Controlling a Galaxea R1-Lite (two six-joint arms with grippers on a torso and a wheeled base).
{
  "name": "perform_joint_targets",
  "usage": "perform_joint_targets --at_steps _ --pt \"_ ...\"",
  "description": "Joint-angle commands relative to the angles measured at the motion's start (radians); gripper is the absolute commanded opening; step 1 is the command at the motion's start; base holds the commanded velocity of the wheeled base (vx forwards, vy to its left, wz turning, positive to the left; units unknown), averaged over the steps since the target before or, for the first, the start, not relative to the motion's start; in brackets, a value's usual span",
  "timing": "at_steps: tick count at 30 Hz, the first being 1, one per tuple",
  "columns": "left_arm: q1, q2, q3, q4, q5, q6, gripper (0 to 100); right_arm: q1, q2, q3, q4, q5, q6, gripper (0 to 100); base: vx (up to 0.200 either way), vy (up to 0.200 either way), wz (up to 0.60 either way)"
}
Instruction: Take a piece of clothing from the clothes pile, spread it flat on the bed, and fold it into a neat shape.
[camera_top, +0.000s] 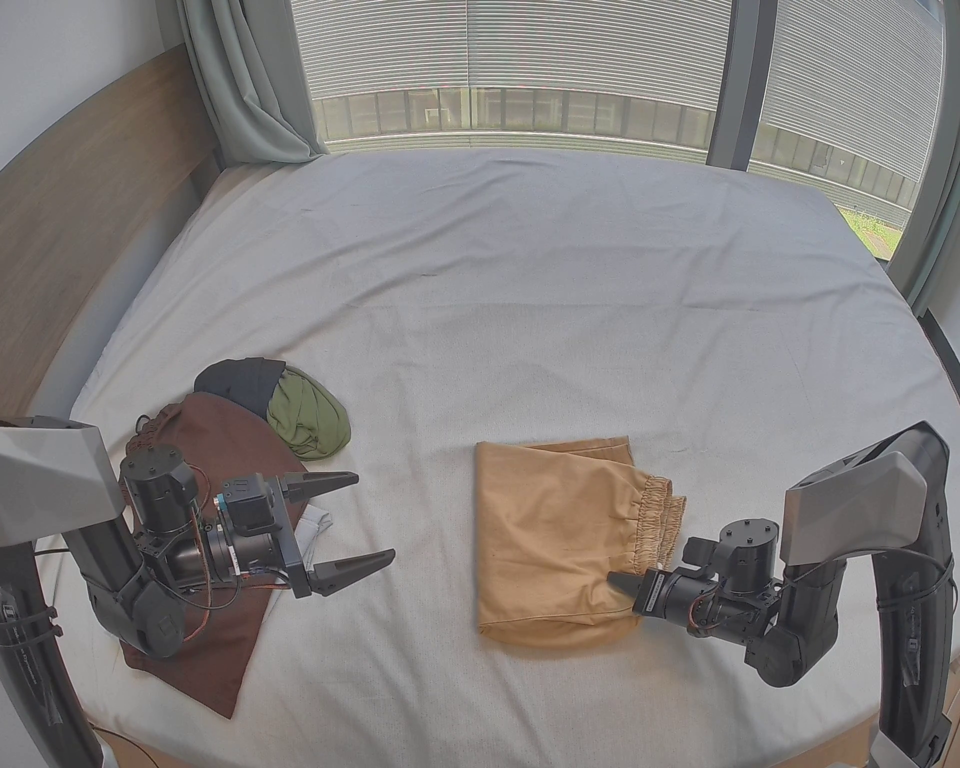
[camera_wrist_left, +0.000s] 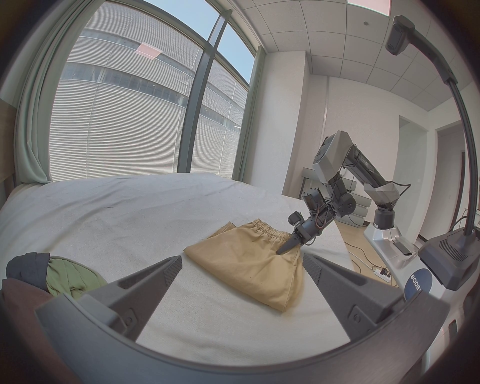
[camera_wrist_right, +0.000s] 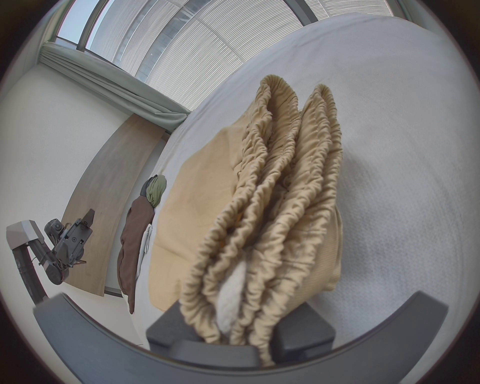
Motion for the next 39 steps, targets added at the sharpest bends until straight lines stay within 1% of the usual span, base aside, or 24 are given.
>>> perform_joint_targets --at_steps 1,12,15,31,39 --pt "-0.003 -0.011 0.006 0.000 0.002 -0.002 100 0.002 -0.048 0.012 -0.001 0.000 0.001 0 0.000 0.000 0.00" --pt "0.005 -0.013 0.017 0.000 -0.001 0.000 100 0.016 -0.101 0.028 -0.001 0.000 -0.001 0 0.000 0.000 0.00" --pt "0.005 -0.014 0.017 0.000 -0.003 0.000 100 0.035 -0.124 0.032 -0.001 0.000 -0.001 0 0.000 0.000 0.00" --pt "0.003 -0.016 0.018 0.000 -0.001 -0.002 100 0.067 -0.227 0.041 0.001 0.000 -0.001 0 0.000 0.000 0.00" --pt "0.003 -0.014 0.017 0.000 -0.003 -0.005 100 0.087 -0.243 0.038 0.001 0.008 -0.002 0 0.000 0.000 0.00"
